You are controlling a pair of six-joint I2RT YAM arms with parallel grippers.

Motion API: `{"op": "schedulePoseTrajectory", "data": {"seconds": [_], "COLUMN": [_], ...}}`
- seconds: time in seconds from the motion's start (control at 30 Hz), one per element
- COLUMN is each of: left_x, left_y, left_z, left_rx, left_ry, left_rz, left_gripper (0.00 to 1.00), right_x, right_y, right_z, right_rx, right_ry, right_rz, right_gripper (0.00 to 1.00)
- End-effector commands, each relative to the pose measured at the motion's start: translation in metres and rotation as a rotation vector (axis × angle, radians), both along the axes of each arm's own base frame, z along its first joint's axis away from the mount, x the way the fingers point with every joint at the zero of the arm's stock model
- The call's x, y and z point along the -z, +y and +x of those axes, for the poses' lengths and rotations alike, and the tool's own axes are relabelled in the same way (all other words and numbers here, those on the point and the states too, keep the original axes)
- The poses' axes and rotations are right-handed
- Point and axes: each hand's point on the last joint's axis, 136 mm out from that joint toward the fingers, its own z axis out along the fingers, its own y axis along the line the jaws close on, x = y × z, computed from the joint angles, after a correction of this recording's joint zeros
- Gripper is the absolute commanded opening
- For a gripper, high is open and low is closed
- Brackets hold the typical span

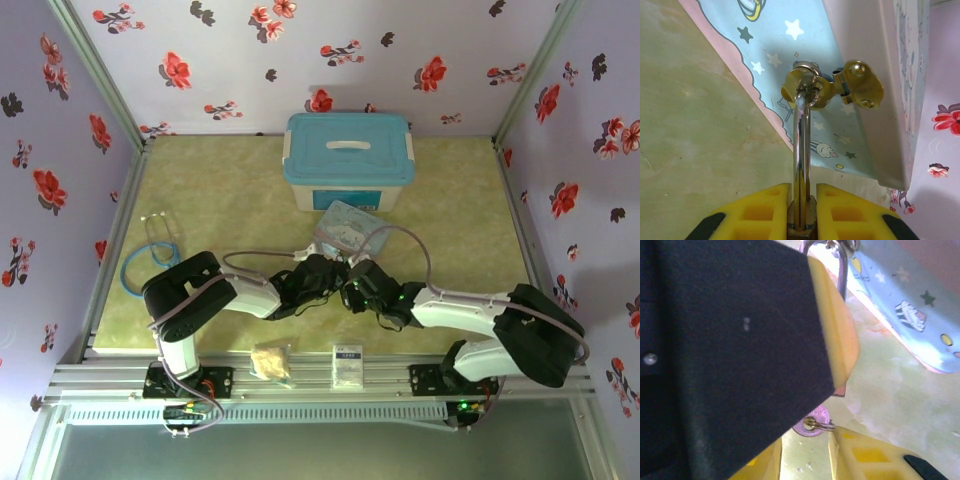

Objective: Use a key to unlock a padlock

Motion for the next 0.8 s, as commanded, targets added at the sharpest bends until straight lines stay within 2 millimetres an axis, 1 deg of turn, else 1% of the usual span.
{"op": "schedulePoseTrajectory", "data": {"seconds": [0.0, 0.13, 0.23, 0.33, 0.43, 0.5, 0.57, 0.6, 0.63, 0.7, 0.77], "left_x": [-0.008, -0.009, -0.008, -0.010, -0.009, -0.008, -0.008, -0.008, -0.008, -0.007, -0.004], "left_y": [-0.009, -0.013, -0.012, -0.011, -0.008, -0.006, -0.007, -0.007, -0.007, -0.005, -0.001], "left_z": [-0.011, -0.015, -0.020, -0.022, -0.024, -0.024, -0.024, -0.024, -0.024, -0.023, -0.021], "left_rx": [0.038, 0.056, 0.061, 0.068, 0.068, 0.062, 0.062, 0.062, 0.065, 0.065, 0.070], "left_ry": [0.040, 0.056, 0.075, 0.082, 0.083, 0.085, 0.084, 0.081, 0.078, 0.072, 0.063], "left_rz": [-0.058, -0.083, -0.100, -0.112, -0.111, -0.118, -0.126, -0.127, -0.123, -0.104, -0.061], "left_gripper": [0.00, 0.00, 0.00, 0.00, 0.00, 0.00, 0.00, 0.00, 0.00, 0.00, 0.00], "right_x": [-0.027, -0.032, -0.029, -0.028, -0.027, -0.028, -0.031, -0.032, -0.030, -0.025, -0.024], "right_y": [0.007, 0.009, 0.016, 0.020, 0.022, 0.023, 0.023, 0.023, 0.021, 0.016, 0.006], "right_z": [0.026, 0.035, 0.037, 0.038, 0.034, 0.032, 0.033, 0.032, 0.032, 0.030, 0.027], "right_rx": [0.058, 0.072, 0.043, 0.049, 0.050, 0.059, 0.065, 0.062, 0.062, 0.070, 0.088], "right_ry": [-0.177, -0.247, -0.253, -0.244, -0.176, -0.124, -0.097, -0.097, -0.089, -0.081, -0.078], "right_rz": [0.002, -0.006, -0.013, 0.030, 0.178, 0.307, 0.400, 0.405, 0.391, 0.338, 0.305], "right_gripper": [0.29, 0.26, 0.21, 0.14, 0.10, 0.08, 0.08, 0.10, 0.12, 0.24, 0.26]}}
